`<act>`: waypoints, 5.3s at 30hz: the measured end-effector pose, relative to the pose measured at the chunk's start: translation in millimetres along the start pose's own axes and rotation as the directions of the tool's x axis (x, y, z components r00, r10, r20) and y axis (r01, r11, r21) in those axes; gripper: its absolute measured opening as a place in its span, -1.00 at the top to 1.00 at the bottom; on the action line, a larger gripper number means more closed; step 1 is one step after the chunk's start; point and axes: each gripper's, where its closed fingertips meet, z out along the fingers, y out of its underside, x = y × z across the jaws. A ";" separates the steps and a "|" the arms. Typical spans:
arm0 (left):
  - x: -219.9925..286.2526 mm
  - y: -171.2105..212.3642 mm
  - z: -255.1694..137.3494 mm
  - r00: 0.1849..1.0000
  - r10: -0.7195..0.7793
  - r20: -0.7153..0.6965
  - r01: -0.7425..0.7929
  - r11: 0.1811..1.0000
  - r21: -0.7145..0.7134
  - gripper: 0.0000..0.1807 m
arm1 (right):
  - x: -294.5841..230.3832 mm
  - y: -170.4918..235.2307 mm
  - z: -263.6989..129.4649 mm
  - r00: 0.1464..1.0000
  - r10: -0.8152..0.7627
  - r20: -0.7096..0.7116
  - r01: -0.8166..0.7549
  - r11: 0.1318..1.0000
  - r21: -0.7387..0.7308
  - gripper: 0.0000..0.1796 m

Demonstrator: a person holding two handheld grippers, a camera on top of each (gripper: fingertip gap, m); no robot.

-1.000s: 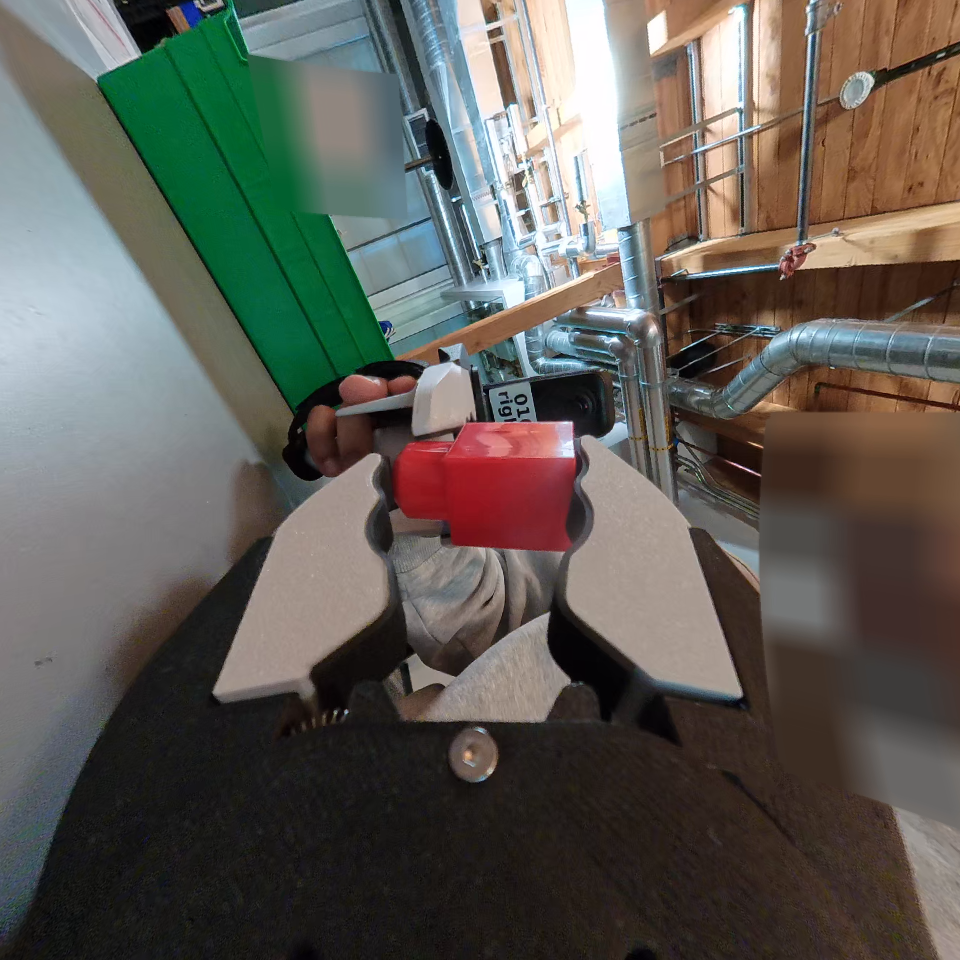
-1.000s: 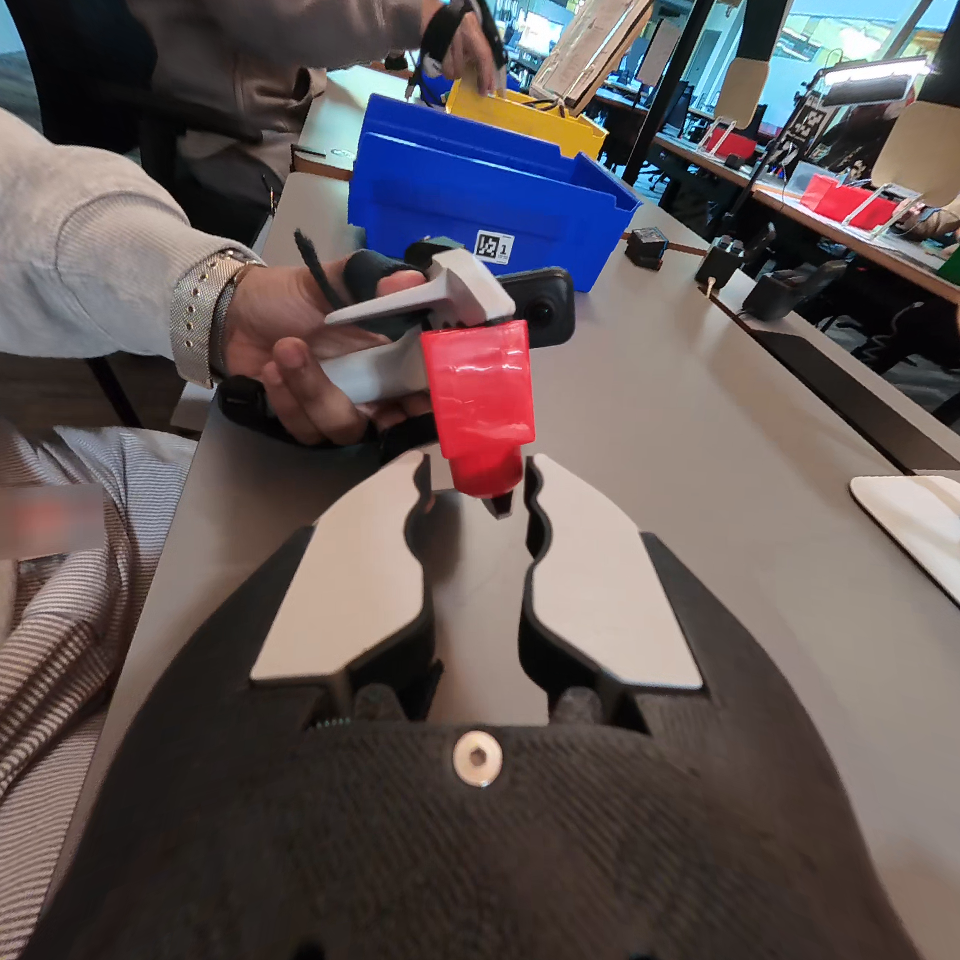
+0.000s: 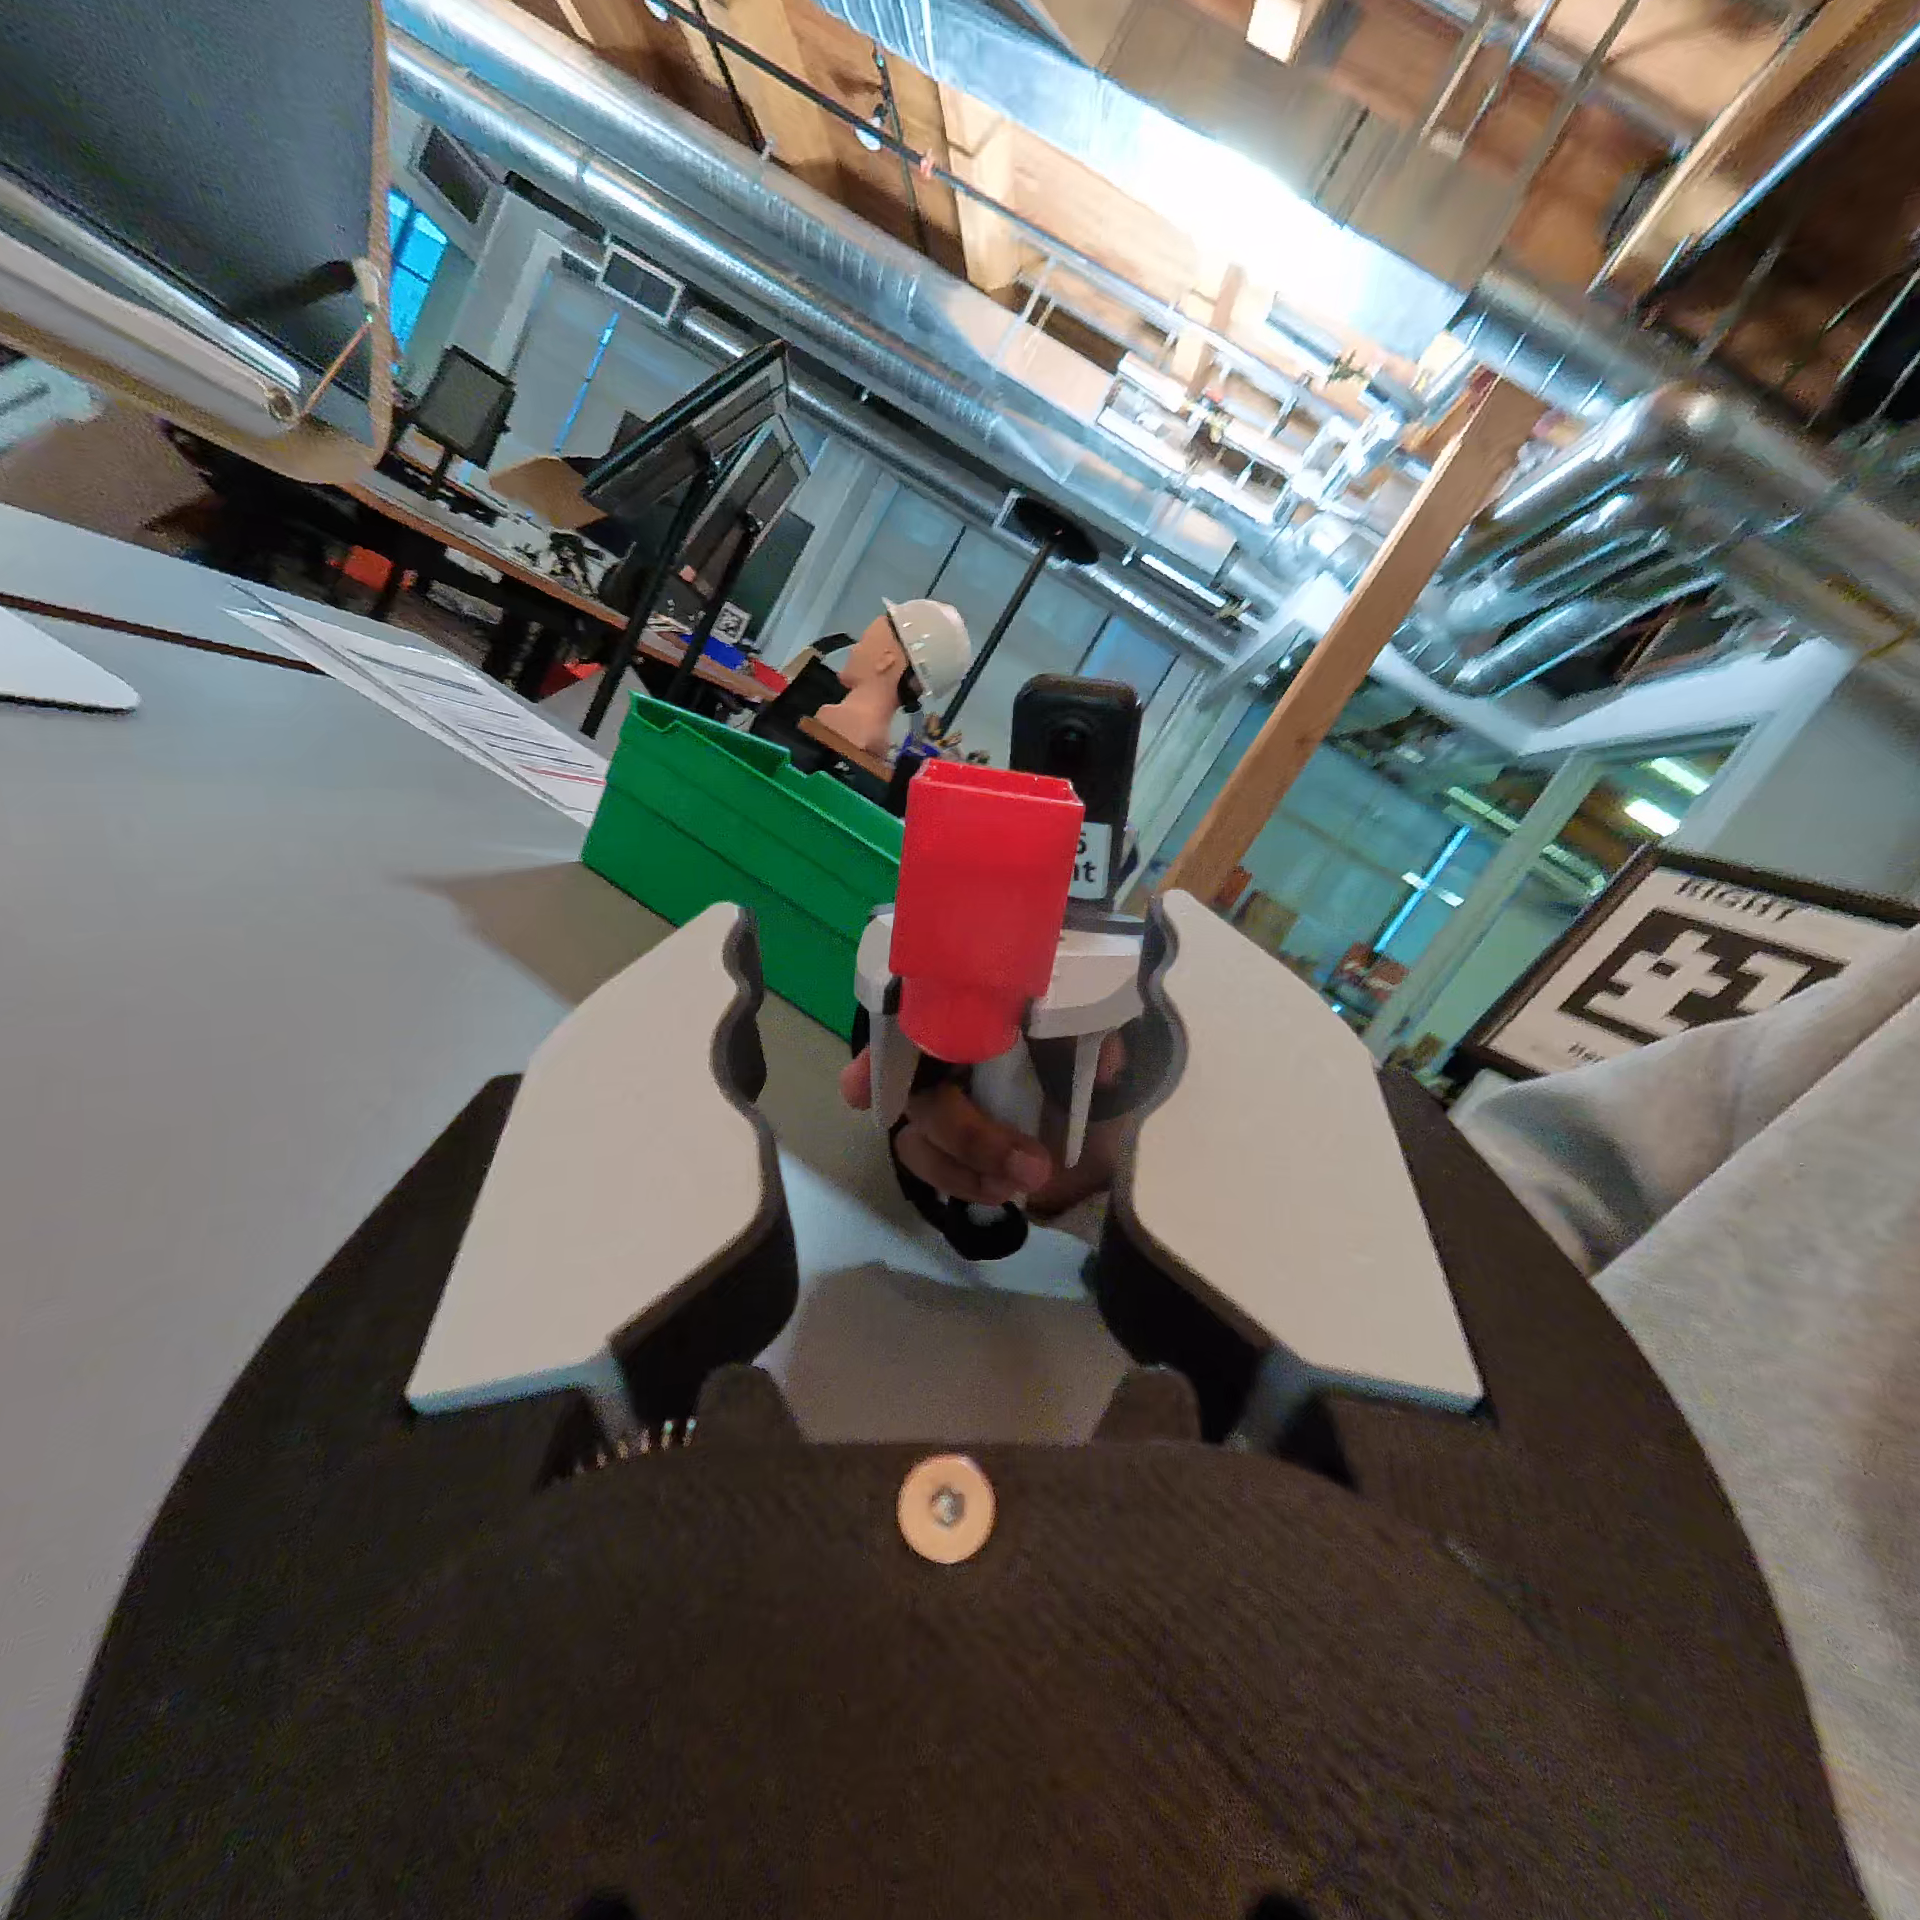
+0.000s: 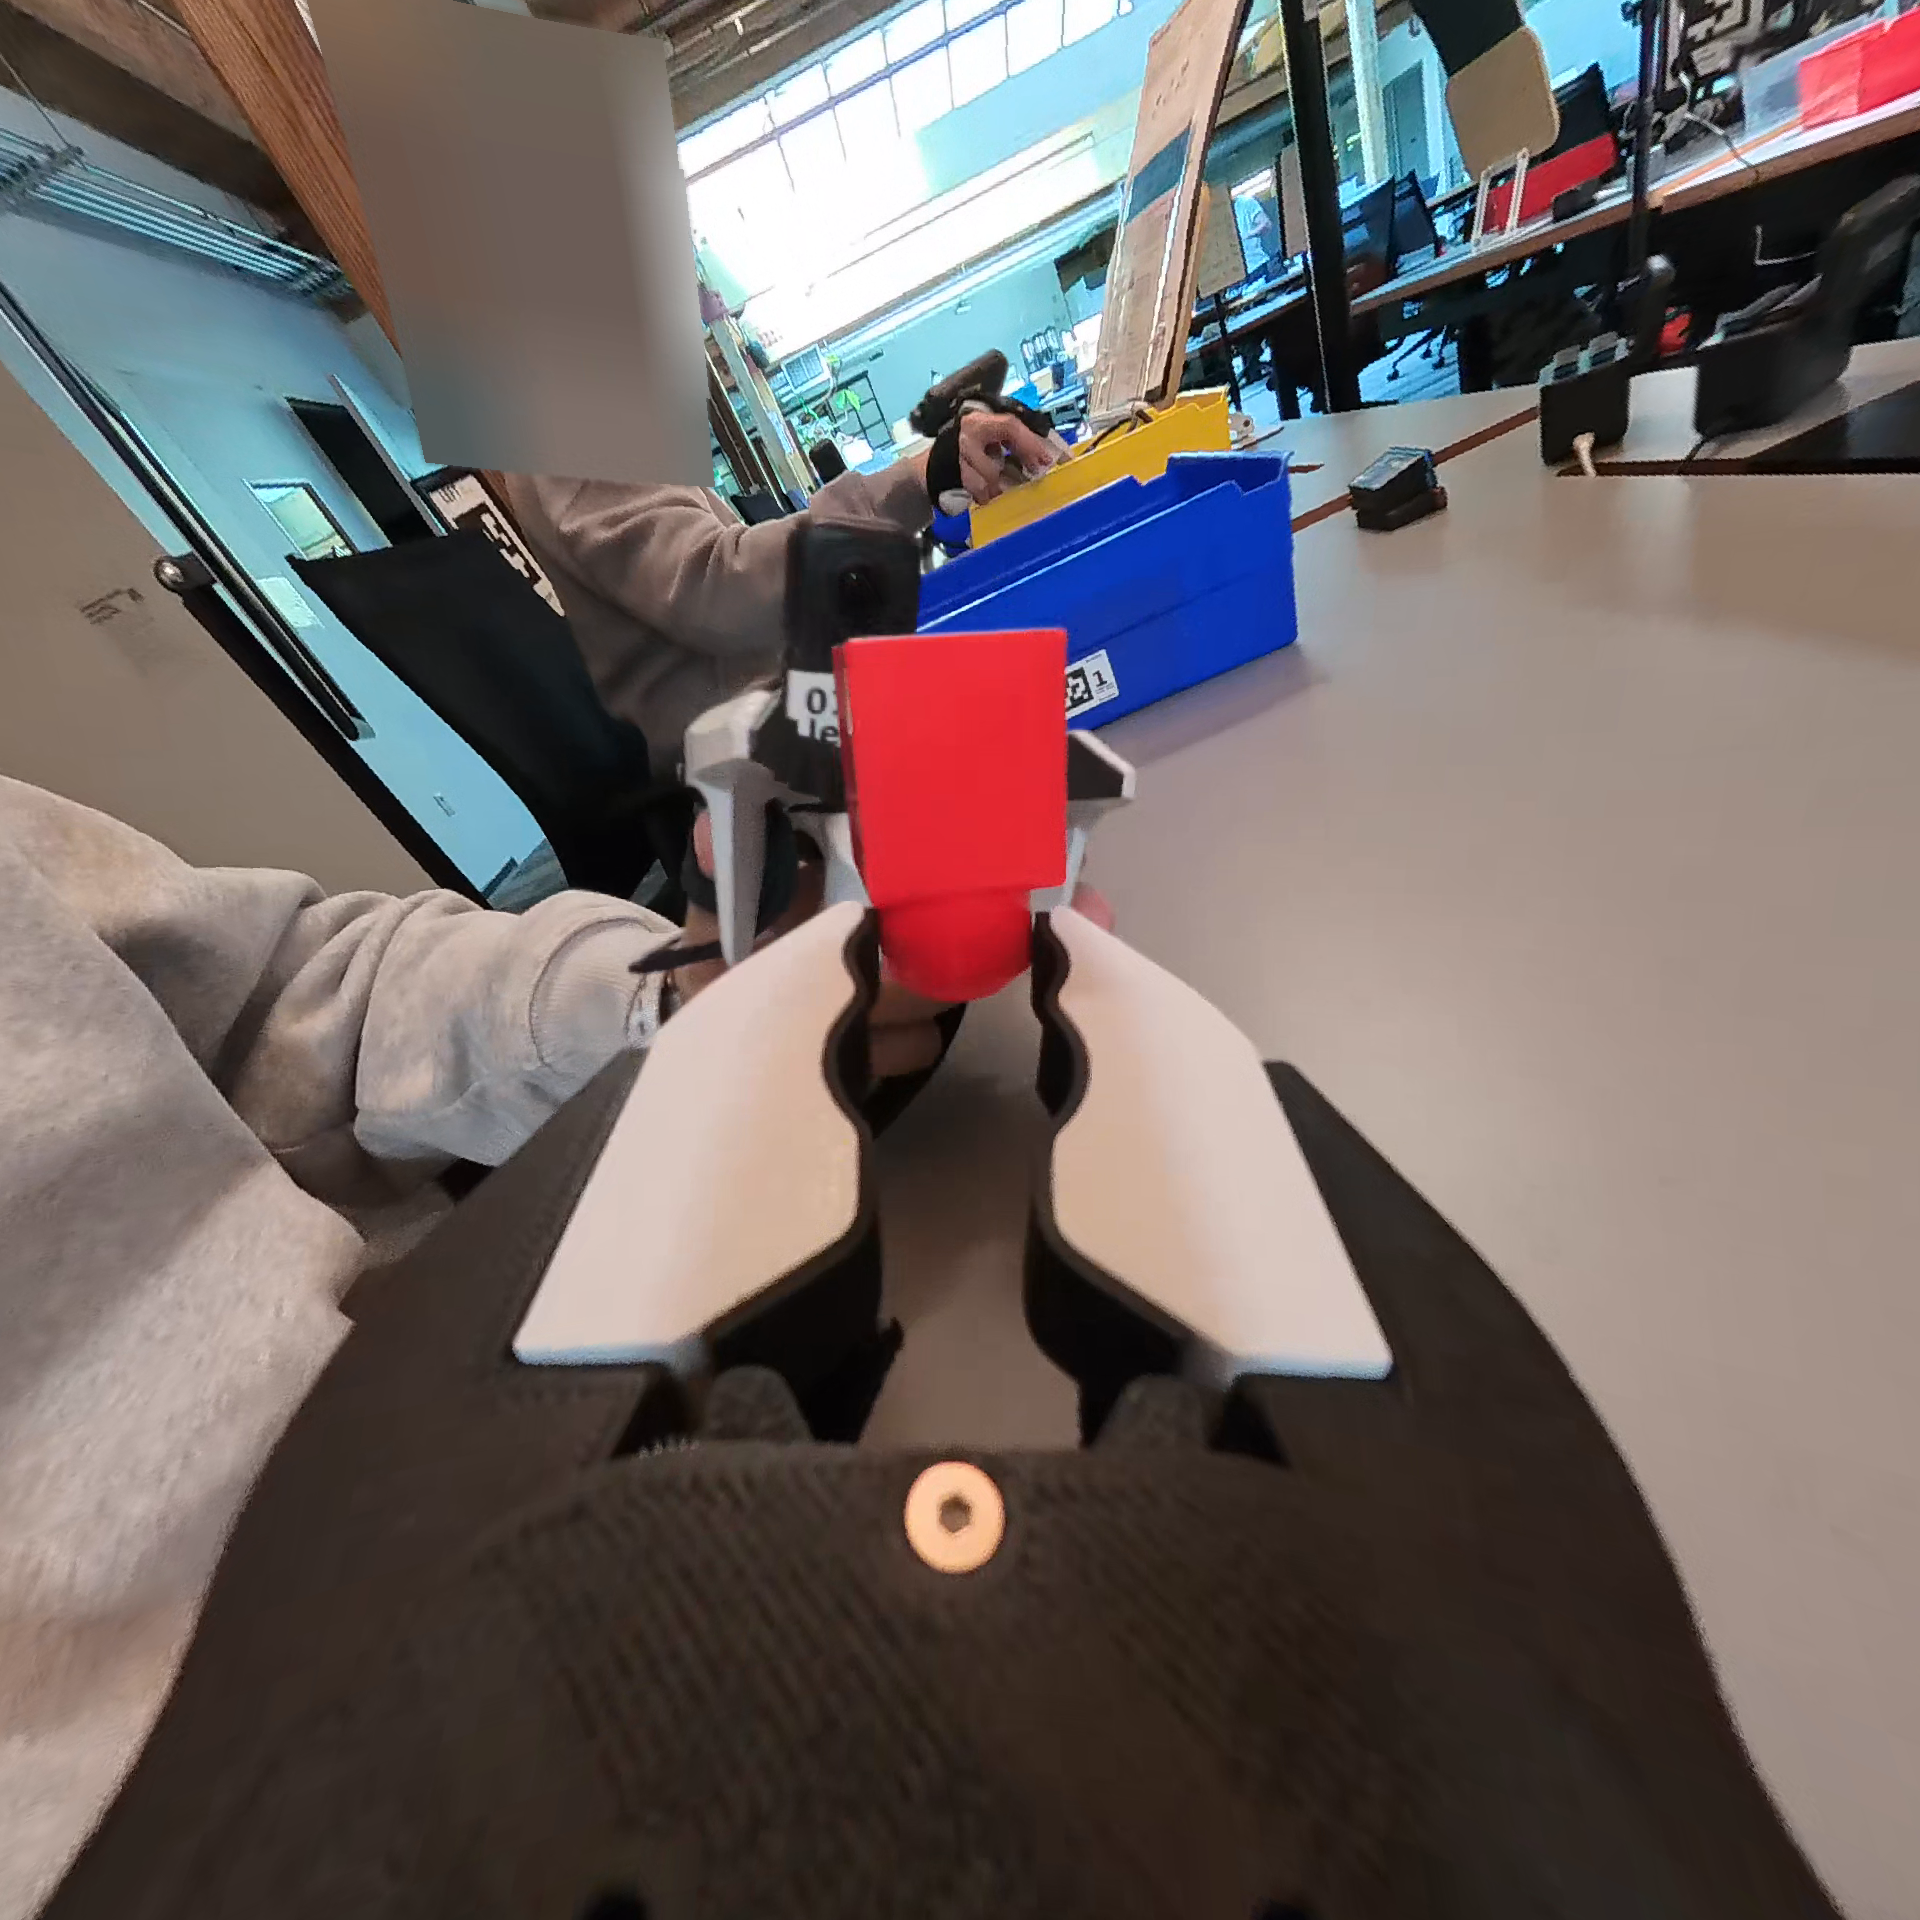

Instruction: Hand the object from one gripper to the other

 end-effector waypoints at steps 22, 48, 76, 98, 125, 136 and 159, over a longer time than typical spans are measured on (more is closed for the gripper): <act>2.9 11.3 2.1 0.978 0.199 0.065 -0.191 0.975 -0.112 0.61 | -1.4 8.3 9.0 0.999 -0.037 -0.024 0.036 0.999 -0.030 0.55; 10.3 47.9 12.1 0.974 0.223 -0.026 -0.221 0.928 -0.300 0.61 | -5.8 -14.7 -5.2 0.996 -0.087 0.007 0.086 0.993 0.082 0.47; 7.1 49.7 15.0 0.987 0.161 -0.014 -0.158 0.945 -0.285 0.41 | -6.7 -26.3 -13.1 0.998 -0.059 0.019 0.056 0.988 0.143 0.59; 24.6 59.6 17.6 0.985 0.127 -0.114 -0.157 0.937 -0.311 0.63 | -24.2 -23.8 -2.1 0.993 -0.091 0.071 0.079 0.985 0.152 0.59; 14.1 42.4 12.9 0.985 0.167 -0.044 -0.173 0.953 -0.247 0.68 | -11.2 -36.8 -11.9 0.999 -0.044 0.013 0.040 0.971 0.235 0.39; 11.0 38.0 11.5 0.985 0.173 -0.022 -0.173 0.958 -0.228 0.68 | -10.4 -27.2 -5.3 0.994 -0.107 -0.035 0.112 0.980 0.166 0.45; 17.9 42.2 13.3 0.987 0.143 -0.068 -0.155 0.959 -0.236 0.66 | -16.1 -18.5 -2.2 0.995 -0.101 0.015 0.099 0.989 0.107 0.61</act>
